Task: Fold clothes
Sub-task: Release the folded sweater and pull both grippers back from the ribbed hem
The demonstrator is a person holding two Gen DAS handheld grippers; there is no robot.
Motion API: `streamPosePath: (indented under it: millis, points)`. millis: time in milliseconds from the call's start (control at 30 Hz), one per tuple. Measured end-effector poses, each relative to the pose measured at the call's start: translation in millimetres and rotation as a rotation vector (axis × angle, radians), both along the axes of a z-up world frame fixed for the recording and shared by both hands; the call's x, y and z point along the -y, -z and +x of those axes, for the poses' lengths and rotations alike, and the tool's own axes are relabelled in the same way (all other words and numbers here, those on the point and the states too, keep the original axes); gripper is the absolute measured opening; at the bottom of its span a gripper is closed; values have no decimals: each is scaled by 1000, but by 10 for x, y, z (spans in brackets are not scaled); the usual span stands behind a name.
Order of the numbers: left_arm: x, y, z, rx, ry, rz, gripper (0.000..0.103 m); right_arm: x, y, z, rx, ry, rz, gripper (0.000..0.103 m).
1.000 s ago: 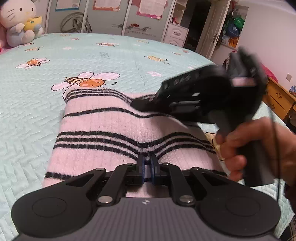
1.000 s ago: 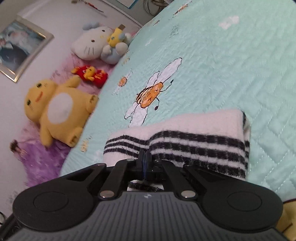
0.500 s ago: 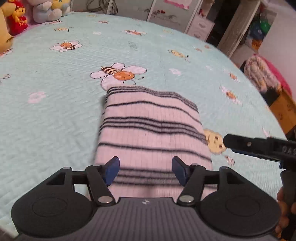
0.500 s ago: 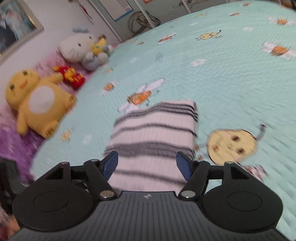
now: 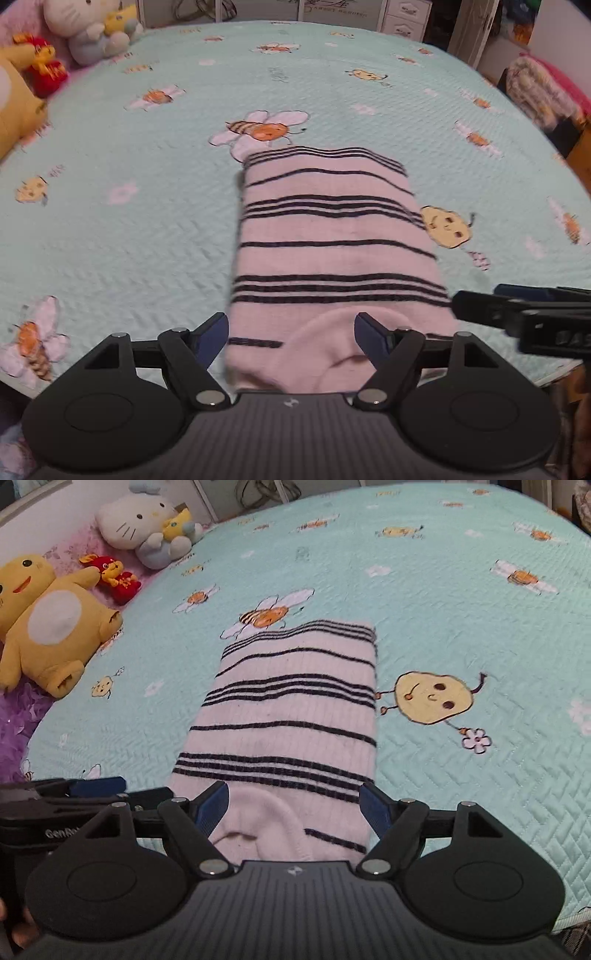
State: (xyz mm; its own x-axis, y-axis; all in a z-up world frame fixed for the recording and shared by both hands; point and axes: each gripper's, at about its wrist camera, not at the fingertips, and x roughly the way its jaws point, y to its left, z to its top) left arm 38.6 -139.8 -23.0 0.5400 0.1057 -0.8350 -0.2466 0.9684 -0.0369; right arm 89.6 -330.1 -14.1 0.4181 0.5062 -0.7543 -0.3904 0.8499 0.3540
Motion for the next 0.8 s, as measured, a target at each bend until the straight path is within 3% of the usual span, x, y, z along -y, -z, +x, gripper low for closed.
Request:
streamPosePath:
  millis: [33, 100, 167, 233, 267, 467, 533, 567, 733, 800]
  points:
    - [2, 0, 1, -9, -3, 18, 80, 67, 14, 4, -21, 1, 54, 77]
    - [-34, 40, 8, -49, -10, 23, 80, 240, 118, 89, -98, -7, 260, 77]
    - [-90, 99, -16, -61, -22, -13, 80, 396, 250, 186, -174, -16, 450, 77]
    - [-134, 150, -48, -49, -30, -54, 80, 499, 411, 269, -234, -15, 581, 73]
    - [-141, 181, -50, -47, -29, -68, 80, 533, 491, 294, -257, -6, 625, 66]
    - [-73, 545, 62, -124, -3, -27, 76, 399, 954, 330, -311, -5, 532, 54]
    - [-66, 713, 95, -169, 3, -25, 72, 378, 1198, 343, -321, 34, 414, 23]
    - [-67, 794, 106, -191, 7, -27, 72, 390, 1244, 337, -311, 41, 400, 0]
    - [-70, 862, 83, -203, 7, -35, 74, 397, 1195, 329, -306, 40, 386, 1]
    - [-51, 843, 74, -199, 15, -20, 74, 360, 1091, 291, -284, 26, 364, 12]
